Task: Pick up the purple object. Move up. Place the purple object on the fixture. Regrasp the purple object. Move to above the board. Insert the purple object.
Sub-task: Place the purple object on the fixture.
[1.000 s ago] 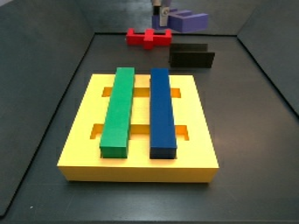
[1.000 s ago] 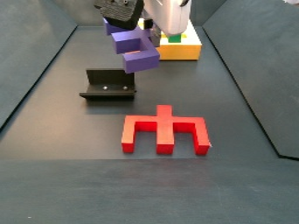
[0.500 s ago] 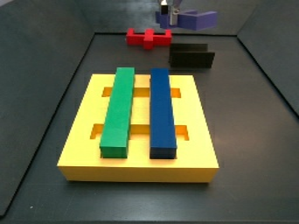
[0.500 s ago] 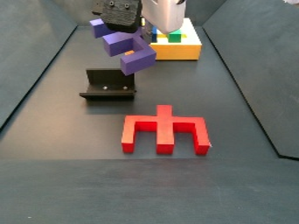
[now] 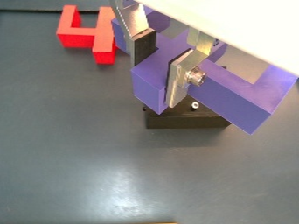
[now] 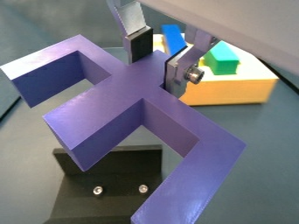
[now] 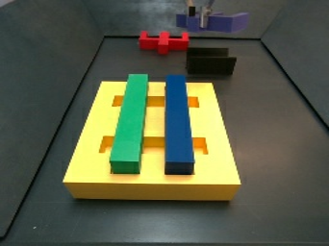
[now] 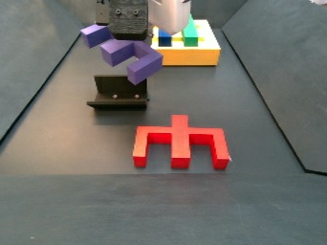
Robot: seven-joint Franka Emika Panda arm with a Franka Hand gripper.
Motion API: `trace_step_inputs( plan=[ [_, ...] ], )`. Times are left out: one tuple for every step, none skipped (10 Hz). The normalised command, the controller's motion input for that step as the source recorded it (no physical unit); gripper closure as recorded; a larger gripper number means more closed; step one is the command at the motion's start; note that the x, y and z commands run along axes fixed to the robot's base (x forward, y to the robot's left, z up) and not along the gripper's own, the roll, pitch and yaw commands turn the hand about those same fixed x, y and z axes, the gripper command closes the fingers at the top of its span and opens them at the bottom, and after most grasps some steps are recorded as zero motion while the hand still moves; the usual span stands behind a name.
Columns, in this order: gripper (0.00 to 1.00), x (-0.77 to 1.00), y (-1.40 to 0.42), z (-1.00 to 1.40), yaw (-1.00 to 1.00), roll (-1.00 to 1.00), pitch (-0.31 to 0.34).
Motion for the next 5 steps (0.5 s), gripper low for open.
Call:
trace_step_inputs(
  plan=[
    [1.00, 0.37, 0.00, 0.00, 0.46, -0.22, 0.309],
    [1.00, 0.39, 0.00, 0.00, 0.46, -0.22, 0.306],
    [1.00, 0.39, 0.00, 0.00, 0.45, -0.22, 0.306],
    [1.00, 0.43, 0.04, 0.01, 0.39, -0.22, 0.334],
    [1.00, 0.43, 0.05, 0.02, 0.39, -0.21, 0.349]
  ],
)
